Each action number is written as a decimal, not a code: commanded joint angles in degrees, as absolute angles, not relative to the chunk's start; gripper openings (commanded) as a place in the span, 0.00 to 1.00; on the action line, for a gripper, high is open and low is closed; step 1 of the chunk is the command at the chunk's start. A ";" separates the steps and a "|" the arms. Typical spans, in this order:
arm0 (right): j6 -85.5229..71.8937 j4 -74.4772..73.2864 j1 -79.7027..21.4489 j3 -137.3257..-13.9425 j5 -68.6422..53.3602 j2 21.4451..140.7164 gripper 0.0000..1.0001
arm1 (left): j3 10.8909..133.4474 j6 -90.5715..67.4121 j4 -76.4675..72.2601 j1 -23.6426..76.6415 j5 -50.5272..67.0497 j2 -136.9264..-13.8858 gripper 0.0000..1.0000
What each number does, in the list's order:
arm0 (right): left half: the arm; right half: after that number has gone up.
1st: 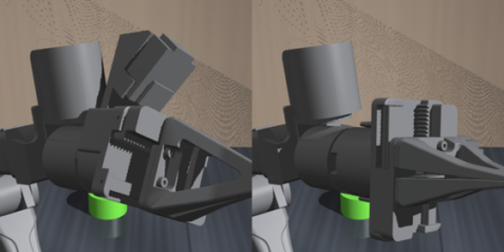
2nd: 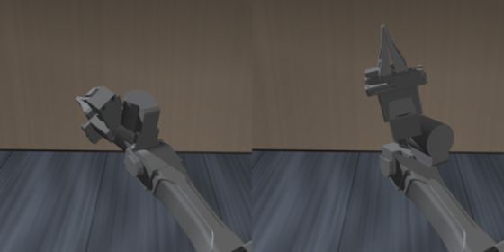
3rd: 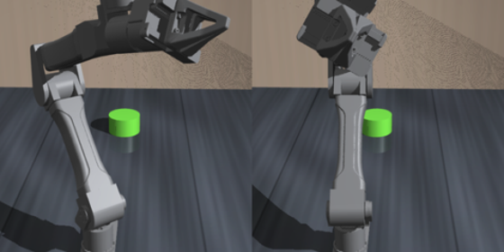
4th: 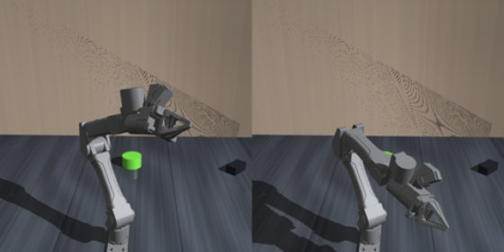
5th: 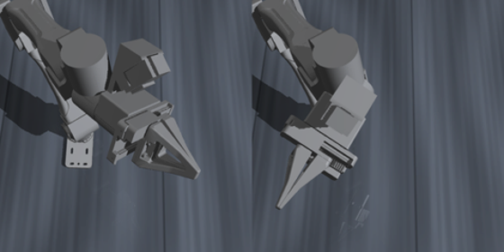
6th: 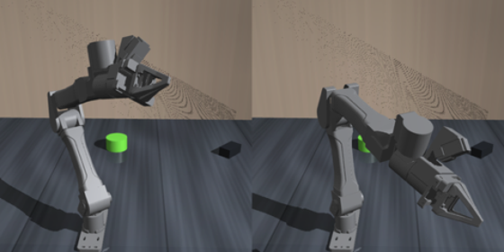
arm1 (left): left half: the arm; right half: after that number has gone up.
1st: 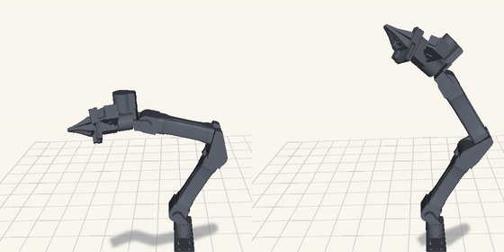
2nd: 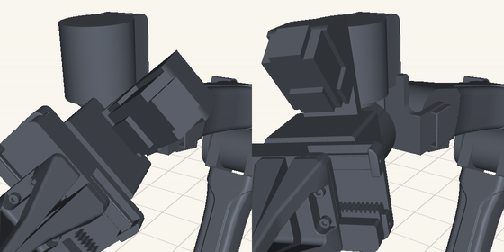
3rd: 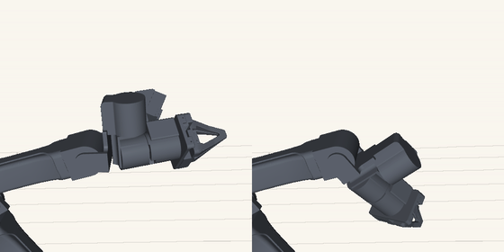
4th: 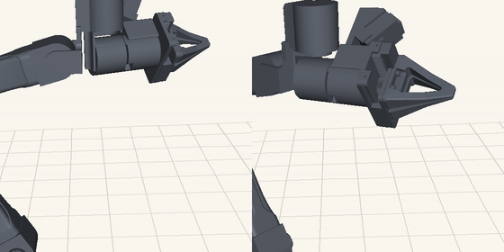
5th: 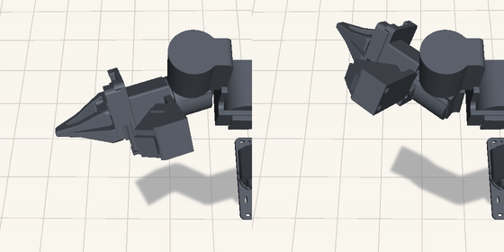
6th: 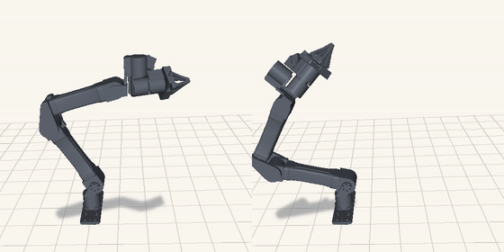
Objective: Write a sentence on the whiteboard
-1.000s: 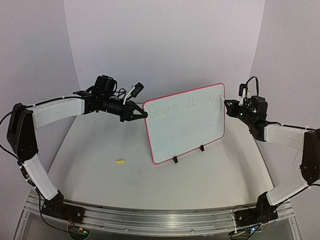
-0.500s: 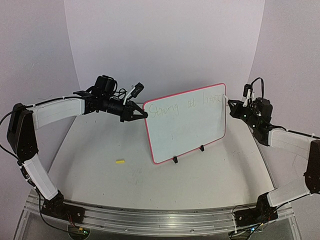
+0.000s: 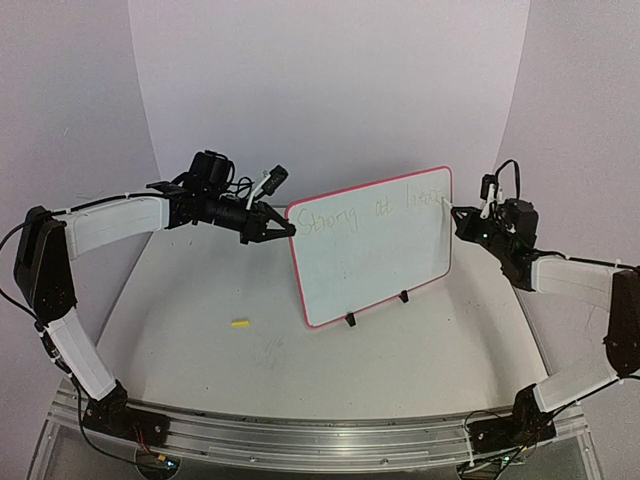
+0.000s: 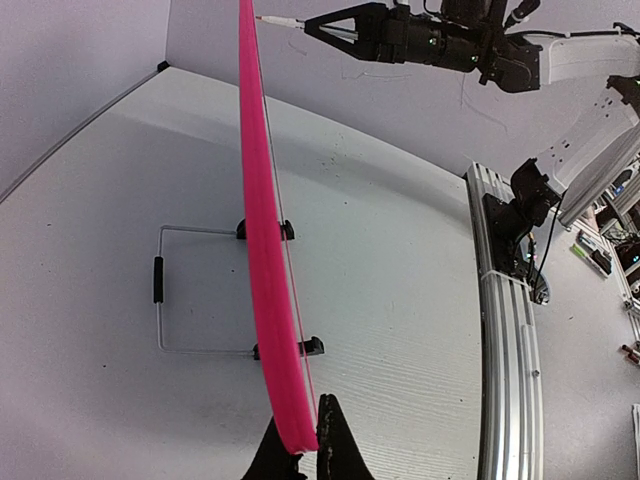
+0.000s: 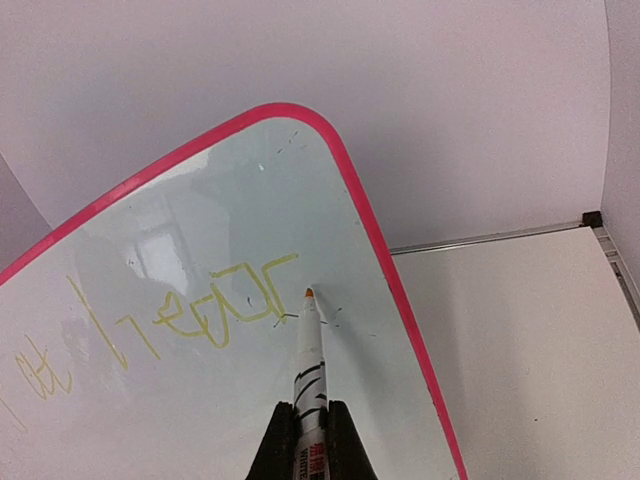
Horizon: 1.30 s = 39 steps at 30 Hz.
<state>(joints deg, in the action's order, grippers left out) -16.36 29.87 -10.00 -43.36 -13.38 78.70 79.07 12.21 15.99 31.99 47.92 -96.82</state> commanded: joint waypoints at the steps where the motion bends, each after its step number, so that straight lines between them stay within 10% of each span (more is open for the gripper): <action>1: -16.18 31.15 -10.09 -45.50 -14.54 79.81 0.00 | 78.93 15.67 18.58 33.62 47.37 -97.39 0.00; 39: -16.08 31.54 -10.11 -45.96 -8.02 78.97 0.00 | 78.93 15.65 18.54 33.66 47.46 -97.65 0.00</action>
